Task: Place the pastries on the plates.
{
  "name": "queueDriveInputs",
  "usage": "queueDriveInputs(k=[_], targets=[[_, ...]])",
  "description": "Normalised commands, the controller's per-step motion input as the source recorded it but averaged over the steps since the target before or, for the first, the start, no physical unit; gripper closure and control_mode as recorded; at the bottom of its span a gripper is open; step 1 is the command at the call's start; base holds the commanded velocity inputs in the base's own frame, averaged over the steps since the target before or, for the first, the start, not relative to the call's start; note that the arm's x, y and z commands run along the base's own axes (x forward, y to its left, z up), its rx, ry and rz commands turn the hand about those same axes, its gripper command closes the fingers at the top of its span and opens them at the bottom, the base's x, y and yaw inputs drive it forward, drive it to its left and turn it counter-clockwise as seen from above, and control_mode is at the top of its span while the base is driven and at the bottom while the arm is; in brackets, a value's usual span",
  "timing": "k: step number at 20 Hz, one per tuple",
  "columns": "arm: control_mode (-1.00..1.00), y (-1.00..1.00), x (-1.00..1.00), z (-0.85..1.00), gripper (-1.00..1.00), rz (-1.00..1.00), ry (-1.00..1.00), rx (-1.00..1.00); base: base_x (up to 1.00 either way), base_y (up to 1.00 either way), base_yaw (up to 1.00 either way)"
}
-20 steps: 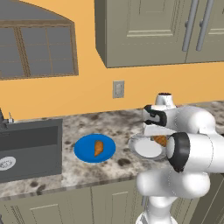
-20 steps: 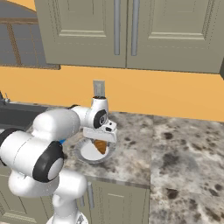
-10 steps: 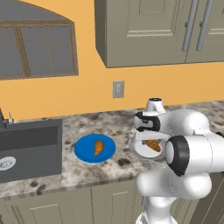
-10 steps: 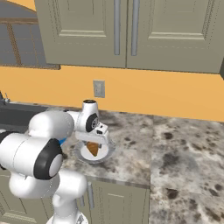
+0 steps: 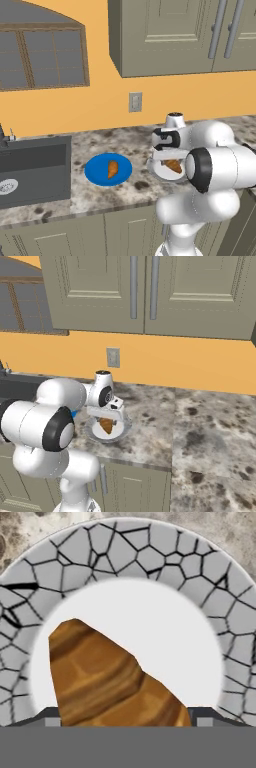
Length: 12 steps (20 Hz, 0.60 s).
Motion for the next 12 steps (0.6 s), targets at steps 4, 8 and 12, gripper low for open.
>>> queueDriveInputs(k=[4,8,12], targets=[[-1.00,0.00,0.00,0.21,-1.00,0.00,-0.06,0.00,0.00,0.00,0.00],[-1.00,0.03,0.00,0.16,-1.00,0.00,-0.03,0.00,0.00,0.00,0.00],[-1.00,0.00,-0.32,0.45,-1.00,0.00,-0.10,0.00,0.00,0.00,0.00]])
